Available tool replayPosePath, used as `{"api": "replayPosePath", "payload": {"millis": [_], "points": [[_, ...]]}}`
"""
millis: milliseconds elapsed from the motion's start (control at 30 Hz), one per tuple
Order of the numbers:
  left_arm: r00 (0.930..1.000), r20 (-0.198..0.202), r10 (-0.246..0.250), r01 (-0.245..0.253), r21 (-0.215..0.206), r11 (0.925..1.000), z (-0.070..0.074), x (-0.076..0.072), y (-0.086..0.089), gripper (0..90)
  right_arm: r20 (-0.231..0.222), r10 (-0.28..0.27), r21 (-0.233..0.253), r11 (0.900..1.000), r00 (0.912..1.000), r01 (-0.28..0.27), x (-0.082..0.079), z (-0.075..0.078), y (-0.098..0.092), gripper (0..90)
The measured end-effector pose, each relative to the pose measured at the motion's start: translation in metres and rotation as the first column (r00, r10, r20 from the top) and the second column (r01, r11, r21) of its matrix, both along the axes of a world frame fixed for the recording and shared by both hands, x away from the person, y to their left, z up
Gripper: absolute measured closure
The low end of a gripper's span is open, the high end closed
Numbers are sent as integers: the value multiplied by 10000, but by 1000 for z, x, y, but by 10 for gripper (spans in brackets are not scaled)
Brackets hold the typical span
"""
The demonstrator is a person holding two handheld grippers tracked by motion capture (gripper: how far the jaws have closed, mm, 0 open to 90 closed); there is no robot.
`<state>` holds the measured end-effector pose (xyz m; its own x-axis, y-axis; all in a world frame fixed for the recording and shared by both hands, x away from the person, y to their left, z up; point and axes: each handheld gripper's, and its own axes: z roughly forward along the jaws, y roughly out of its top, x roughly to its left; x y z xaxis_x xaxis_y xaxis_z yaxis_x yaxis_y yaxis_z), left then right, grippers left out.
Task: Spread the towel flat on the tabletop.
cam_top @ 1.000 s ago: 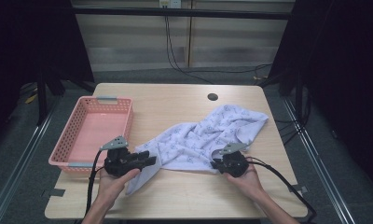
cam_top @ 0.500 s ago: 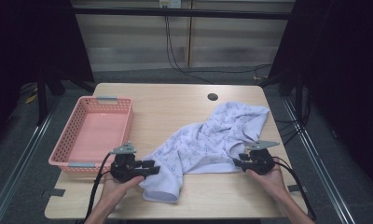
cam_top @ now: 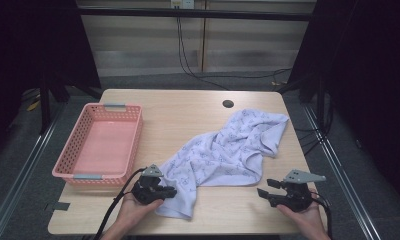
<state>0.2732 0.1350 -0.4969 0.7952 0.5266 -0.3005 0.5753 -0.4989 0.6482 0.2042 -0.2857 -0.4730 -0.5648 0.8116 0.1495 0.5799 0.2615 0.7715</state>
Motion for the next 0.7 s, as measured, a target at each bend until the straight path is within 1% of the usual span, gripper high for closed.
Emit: {"api": "replayPosePath", "payload": {"millis": [33,67,167,200,233,300,333,367,400,433,467,500,533,567,600,633,667,700], "points": [[9998,-176,-92,91,-97,9999,0,-1,-5,814,-17,175,30,9998,9998,-175,0,0,5,453],[9994,-266,-229,222,-244,9995,-1,-1,-11,815,-24,272,81,9996,9996,-271,1,0,9,454],[9977,-396,-543,528,-389,9979,-2,-2,-34,813,-48,695,51,9976,9976,-694,6,-1,23,471],[9965,-469,-697,678,-415,9968,-2,0,-42,811,-78,832,-19,9965,9965,-833,9,-1,27,473],[9960,-561,-703,675,-492,9965,-3,1,-50,808,-102,915,-74,9958,9958,-916,10,-2,31,485],[9931,-704,-939,896,-623,9940,-4,5,-66,804,-142,1121,47,9937,9936,-1120,12,-2,36,495],[9928,-771,-920,860,-773,9933,-5,6,-73,801,-138,1199,77,9928,9927,-1198,12,-2,38,511],[9908,-889,-1020,942,-881,9916,-6,8,-78,799,-134,1330,126,9911,9910,-1329,12,-2,40,512],[9902,-894,-1075,989,-959,9905,-5,9,-82,791,-192,1431,135,9897,9895,-1428,12,-3,43,516],[9907,-795,-1101,1020,-992,9898,-3,9,-84,779,-203,1534,101,9881,9880,-1532,12,-4,44,517],[9903,-820,-1125,1041,-1004,9895,0,9,-83,772,-226,1644,62,9864,9861,-1643,11,-5,46,522],[9900,-784,-1170,1073,-1182,9872,3,7,-81,758,-290,1725,108,9850,9846,-1723,11,-5,47,523],[9897,-694,-1252,1153,-1310,9847,7,5,-77,733,-284,1821,138,9832,9829,-1818,10,-6,48,522],[9913,-591,-1177,1084,-1413,9840,13,4,-69,713,-272,1822,226,9831,9829,-1816,10,-6,49,521],[9913,-591,-1177,1084,-1413,9840,13,4,-69,695,-272,1822,226,9831,9829,-1816,10,-6,49,521],[9933,-502,-1042,952,-1575,9829,18,3,-62,695,-288,1896,278,9816,9814,-1888,11,-6,52,519],[9961,-296,-832,770,-1699,9825,24,2,-48,653,-268,2049,297,9785,9784,-2041,13,-6,58,512],[9961,-296,-832,770,-1699,9825,24,2,-48,633,-282,2134,286,9767,9766,-2126,14,-7,62,512]]}}
